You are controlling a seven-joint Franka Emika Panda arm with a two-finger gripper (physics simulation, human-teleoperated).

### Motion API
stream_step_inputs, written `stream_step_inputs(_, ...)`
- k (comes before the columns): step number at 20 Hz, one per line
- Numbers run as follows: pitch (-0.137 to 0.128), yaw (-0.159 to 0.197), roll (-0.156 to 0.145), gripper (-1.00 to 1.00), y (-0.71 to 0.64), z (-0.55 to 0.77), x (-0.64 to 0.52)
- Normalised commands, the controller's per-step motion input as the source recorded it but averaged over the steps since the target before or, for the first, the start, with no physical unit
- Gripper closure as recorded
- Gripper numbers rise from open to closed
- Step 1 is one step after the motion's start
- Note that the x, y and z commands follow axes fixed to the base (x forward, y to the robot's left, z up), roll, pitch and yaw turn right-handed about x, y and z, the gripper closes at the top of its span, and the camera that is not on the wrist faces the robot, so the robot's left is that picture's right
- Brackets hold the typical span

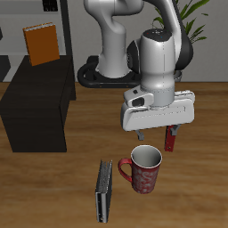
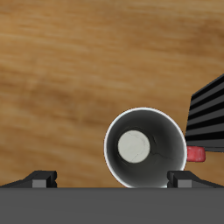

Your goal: Place the orange book upright on top of the shelf and place the red mug on top of the shelf

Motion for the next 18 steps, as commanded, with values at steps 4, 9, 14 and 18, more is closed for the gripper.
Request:
stream_step_inputs(4,0.071,0.011,0.042,-1.00,0.17,-0.13,0.05)
stream_step_inputs(9,0.040,0.002,0.002,-1.00,-0.03,-0.14,0.12)
stream_step_inputs(14,0.027,0.003,0.003,-1.00,0.00,-0.14,0.03)
stream_step_inputs(18,0.039,0.007,-0.002,-1.00,0.07,-0.22,-0.01)
